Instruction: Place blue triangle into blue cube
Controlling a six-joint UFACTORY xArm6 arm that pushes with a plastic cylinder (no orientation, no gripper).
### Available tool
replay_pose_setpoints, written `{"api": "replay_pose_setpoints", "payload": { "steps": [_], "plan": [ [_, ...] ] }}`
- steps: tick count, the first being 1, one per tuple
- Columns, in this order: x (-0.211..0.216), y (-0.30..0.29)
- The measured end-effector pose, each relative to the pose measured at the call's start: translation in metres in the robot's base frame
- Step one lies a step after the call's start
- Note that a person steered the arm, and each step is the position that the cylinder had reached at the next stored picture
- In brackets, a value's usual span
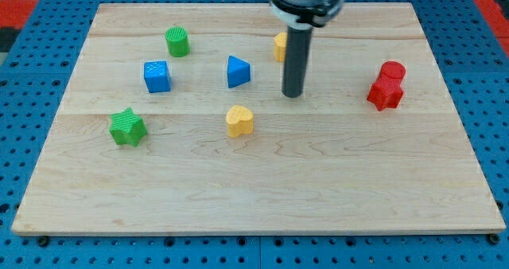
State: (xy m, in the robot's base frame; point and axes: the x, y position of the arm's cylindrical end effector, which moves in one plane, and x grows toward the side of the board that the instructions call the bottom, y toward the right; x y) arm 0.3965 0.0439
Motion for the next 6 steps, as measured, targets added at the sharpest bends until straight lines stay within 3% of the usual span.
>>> {"api": "replay_pose_setpoints", "payload": {
  "steps": [1,3,4,5,6],
  "plan": [
    [-0.039,-0.005],
    [-0.066,-0.078],
    [-0.061,-0.092],
    [-0.054,-0.033],
    [-0.03,-0.042]
  ]
}}
